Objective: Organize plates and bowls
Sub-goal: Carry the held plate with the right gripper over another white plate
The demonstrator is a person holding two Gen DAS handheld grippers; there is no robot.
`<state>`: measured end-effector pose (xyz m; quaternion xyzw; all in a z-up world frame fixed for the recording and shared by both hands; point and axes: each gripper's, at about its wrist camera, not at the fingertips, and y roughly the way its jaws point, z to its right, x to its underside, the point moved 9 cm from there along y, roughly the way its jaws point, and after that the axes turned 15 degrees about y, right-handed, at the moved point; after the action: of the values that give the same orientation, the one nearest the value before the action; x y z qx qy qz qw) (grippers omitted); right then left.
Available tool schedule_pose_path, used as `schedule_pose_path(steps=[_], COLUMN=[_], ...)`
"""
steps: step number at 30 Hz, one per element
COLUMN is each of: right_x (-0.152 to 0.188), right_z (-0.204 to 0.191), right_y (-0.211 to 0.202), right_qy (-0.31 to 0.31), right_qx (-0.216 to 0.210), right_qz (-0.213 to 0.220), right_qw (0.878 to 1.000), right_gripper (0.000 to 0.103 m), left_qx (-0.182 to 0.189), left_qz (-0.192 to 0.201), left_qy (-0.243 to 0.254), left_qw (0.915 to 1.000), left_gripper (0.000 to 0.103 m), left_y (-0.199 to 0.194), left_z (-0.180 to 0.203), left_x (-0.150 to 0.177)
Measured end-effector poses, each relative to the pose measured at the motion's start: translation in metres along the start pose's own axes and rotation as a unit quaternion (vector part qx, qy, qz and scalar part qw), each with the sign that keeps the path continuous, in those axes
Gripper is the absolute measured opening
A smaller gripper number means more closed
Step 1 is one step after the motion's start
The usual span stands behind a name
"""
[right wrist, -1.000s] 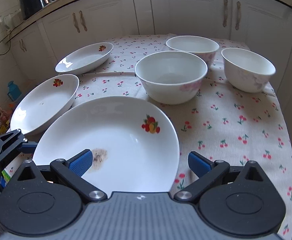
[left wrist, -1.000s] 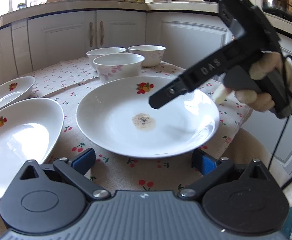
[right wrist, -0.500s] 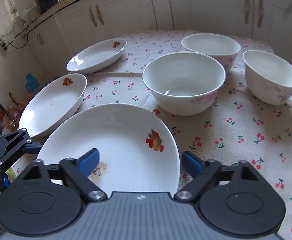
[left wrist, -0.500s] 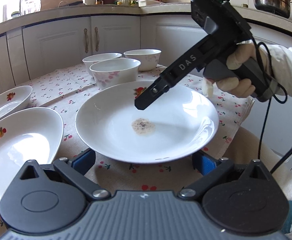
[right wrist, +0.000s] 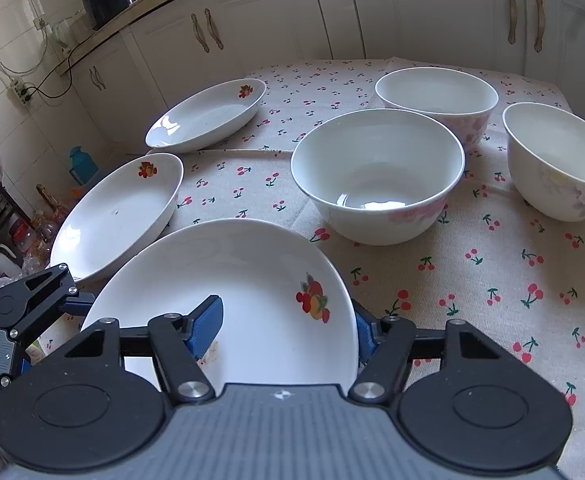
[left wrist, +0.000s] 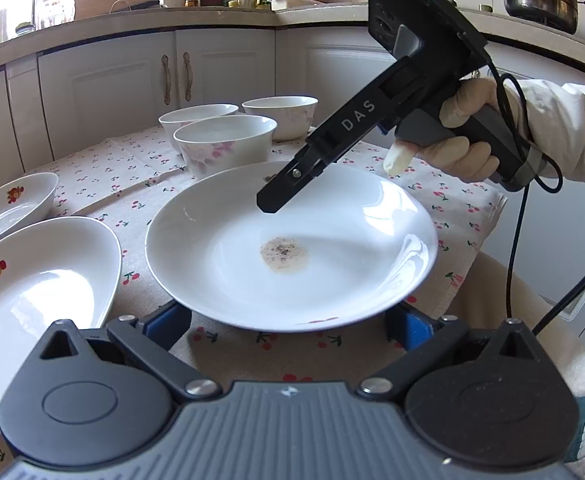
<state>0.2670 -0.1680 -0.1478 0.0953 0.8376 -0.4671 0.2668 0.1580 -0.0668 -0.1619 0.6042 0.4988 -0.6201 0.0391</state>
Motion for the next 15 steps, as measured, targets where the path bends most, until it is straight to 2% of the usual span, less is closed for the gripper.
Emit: schedule_pose_path(steps=[15], right_x=[-0.0003], right_z=[0.0029], right_y=[-0.0022], right_qy=[0.027], right_qx=[-0.020], right_qz=[-0.012], right_qw=[0.999], right_gripper=[0.070], left_qx=[0.006], left_qz=[-0.005], left_qy=[0.004], left_qw=[1.0000], left_gripper=[0.102], left_y=[0.0023], left_z=[-0.0008], left_x=[-0.0009])
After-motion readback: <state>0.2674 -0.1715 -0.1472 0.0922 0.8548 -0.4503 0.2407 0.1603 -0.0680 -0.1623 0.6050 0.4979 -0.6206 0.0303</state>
